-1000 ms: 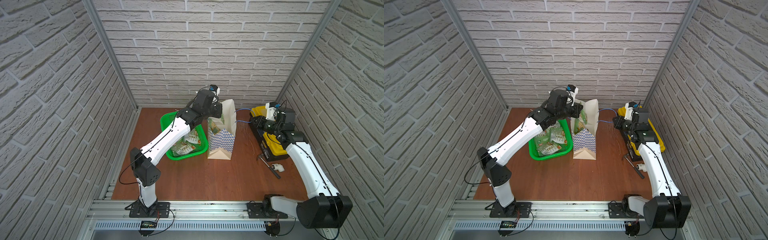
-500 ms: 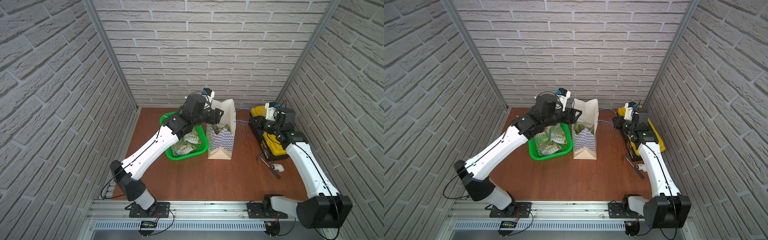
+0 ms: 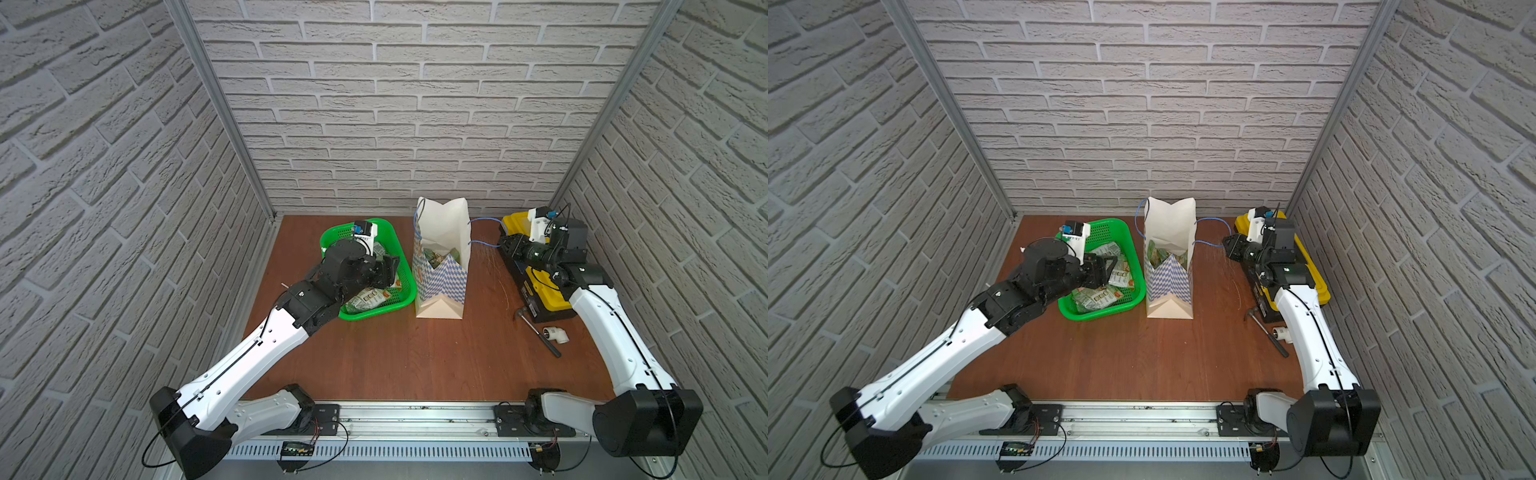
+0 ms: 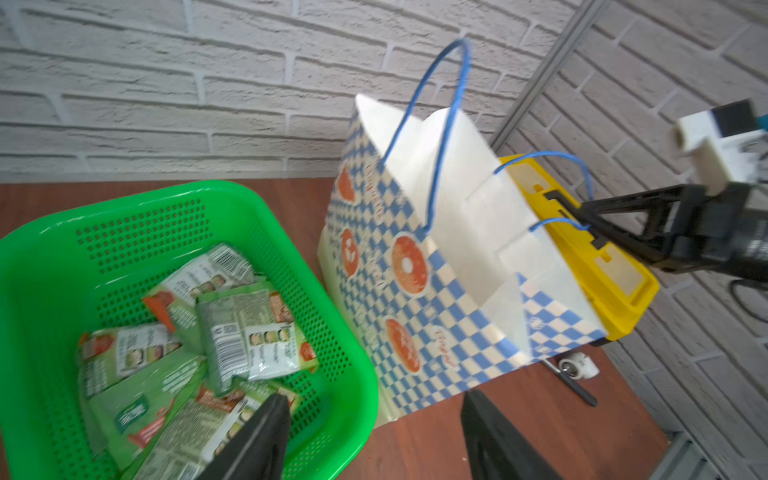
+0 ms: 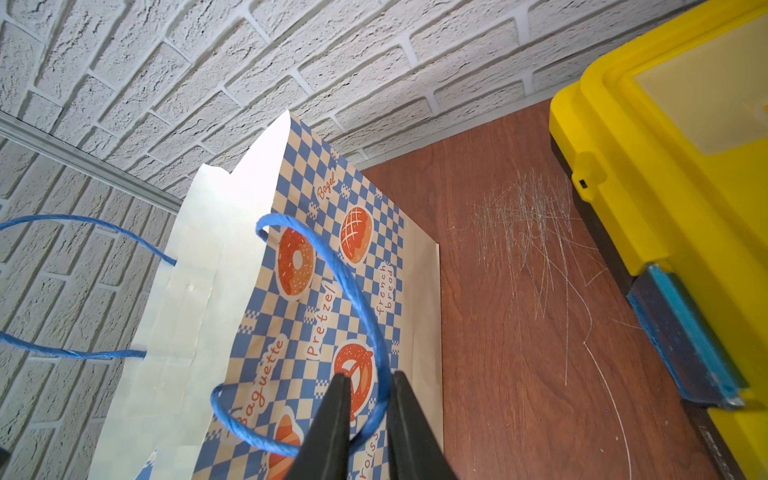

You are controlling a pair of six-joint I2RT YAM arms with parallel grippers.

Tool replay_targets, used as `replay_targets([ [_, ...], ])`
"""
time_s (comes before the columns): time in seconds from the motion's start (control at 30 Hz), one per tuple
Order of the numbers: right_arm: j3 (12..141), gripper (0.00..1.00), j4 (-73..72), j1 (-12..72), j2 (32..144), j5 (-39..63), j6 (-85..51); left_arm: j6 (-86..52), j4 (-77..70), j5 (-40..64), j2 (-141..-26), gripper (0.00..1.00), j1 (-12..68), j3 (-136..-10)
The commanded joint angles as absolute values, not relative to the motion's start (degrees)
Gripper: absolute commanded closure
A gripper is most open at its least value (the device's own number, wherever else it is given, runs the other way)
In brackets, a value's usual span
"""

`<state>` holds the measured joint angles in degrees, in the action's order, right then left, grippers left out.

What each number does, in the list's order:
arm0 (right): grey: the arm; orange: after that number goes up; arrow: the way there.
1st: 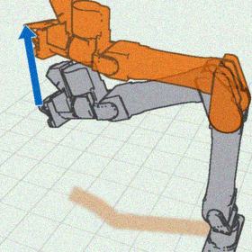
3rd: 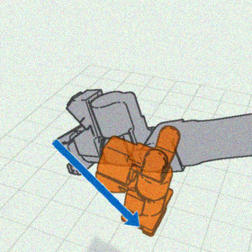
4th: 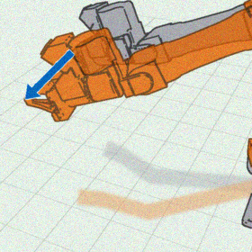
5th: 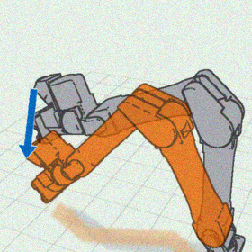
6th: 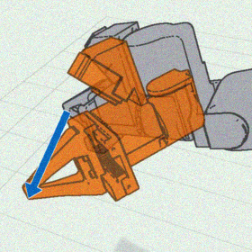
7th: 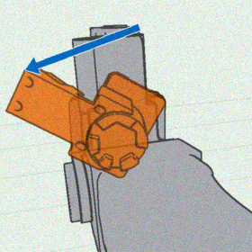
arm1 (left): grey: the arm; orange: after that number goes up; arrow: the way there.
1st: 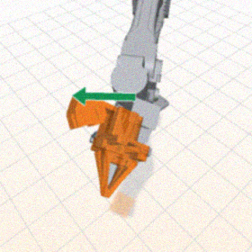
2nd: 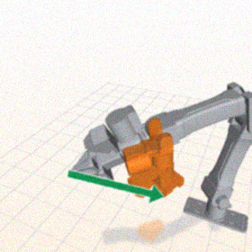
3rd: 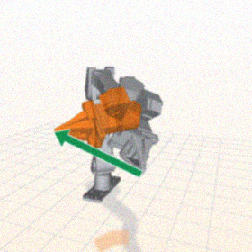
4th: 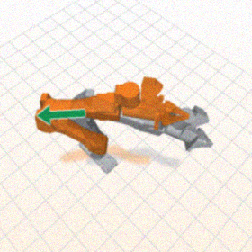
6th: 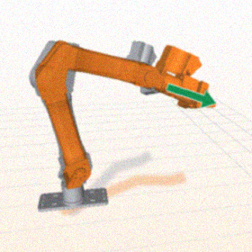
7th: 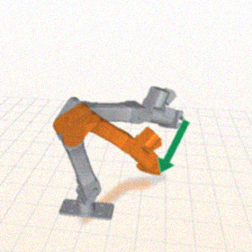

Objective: Place the condiment packets inside the bag
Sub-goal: Adjust the storage box at the center of the board.

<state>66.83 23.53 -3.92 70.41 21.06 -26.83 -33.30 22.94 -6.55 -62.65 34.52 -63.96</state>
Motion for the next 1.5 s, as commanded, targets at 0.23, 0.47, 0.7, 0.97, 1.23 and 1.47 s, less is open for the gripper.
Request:
replay_targets([
  [0.23,62.94,0.79,20.67,-4.06,68.04,21.30,-26.82,-40.34,25.74,-7.08,-59.41,0.29,24.47,-49.20],
  [0.47,62.93,0.79,20.14,-4.12,68.38,21.61,-27.00,-41.97,25.16,-5.84,-63.82,0.27,20.81,-44.39],
  [0.7,62.94,0.79,19.95,-4.11,68.47,22.06,-27.16,-43.14,27.29,-7.97,-72.81,0.27,18.17,-46.19],
  [0.97,62.93,0.79,19.83,-4.12,68.29,22.22,-27.22,-42.05,31.01,-14.13,-75.63,0.26,14.82,-50.10],
  [1.23,62.93,0.79,19.78,-4.12,68.29,22.28,-27.25,-38.49,33.11,-16.82,-75.23,0.25,13.37,-55.46],
  [1.47,62.76,0.79,19.37,-4.13,68.55,22.53,-27.47,-38.10,20.79,4.25,-77.49,0.26,13.75,-55.46],
])
